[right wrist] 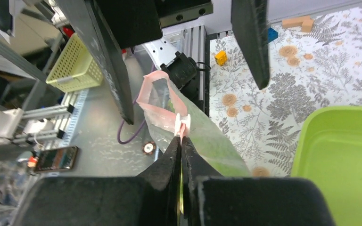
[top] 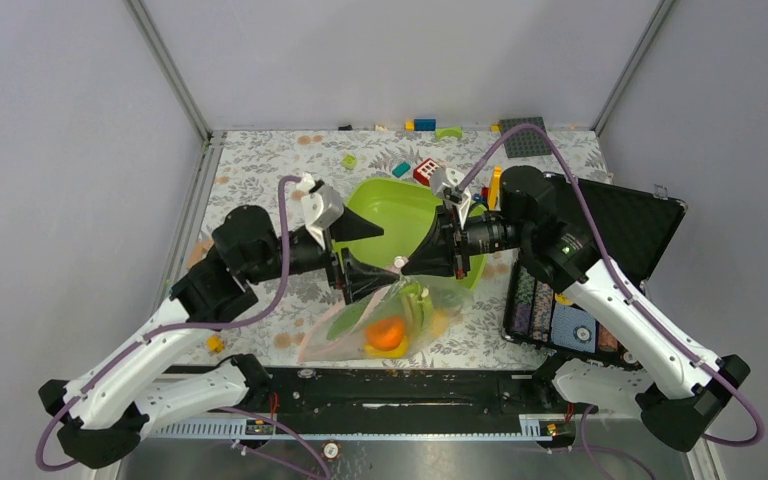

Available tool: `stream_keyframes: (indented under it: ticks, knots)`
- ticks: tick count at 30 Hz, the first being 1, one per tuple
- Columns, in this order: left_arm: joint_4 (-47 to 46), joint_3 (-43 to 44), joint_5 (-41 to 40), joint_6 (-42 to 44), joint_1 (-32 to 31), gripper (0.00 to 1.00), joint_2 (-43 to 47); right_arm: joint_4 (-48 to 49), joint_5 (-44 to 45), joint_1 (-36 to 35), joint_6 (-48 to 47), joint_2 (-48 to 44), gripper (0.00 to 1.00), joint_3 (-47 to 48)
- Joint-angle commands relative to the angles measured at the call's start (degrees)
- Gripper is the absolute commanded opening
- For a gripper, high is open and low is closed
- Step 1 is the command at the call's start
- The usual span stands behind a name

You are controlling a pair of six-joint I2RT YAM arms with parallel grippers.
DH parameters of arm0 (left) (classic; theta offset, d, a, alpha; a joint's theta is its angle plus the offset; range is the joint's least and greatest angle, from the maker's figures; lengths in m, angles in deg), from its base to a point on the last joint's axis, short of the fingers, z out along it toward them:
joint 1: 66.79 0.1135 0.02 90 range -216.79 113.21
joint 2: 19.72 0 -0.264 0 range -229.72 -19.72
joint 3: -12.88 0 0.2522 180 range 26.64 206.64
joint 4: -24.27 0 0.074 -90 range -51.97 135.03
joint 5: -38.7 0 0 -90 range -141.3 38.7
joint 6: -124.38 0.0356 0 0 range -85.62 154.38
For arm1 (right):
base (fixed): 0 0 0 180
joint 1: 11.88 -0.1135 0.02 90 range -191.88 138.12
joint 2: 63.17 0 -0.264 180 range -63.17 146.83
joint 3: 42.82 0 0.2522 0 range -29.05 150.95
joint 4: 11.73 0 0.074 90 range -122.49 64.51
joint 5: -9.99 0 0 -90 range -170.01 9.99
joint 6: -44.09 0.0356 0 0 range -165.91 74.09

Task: Place the food in the zip-top bag and seal the zipper
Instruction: Zip the zipper food storage bag at the center of the board.

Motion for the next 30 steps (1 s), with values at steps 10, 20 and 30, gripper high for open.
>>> stream_keyframes:
  ticks: [10,20,30]
  knots:
    - [-1.4,6.3,4.3,-5.5,-0.2,0.71,-5.4,-3.9,0.4,-1.8,-14.2,0.5,0.0,5.0]
    - [-1.4,5.9,5.0,-4.1,-0.2,0.54,-5.6,-3.8,1.6,-2.4,-12.7,1.1,0.0,6.3]
    - [-2.2,5.3,7.2,-3.5,-0.2,0.43,-6.3,-2.7,1.9,-2.7,-11.6,1.3,0.0,6.4]
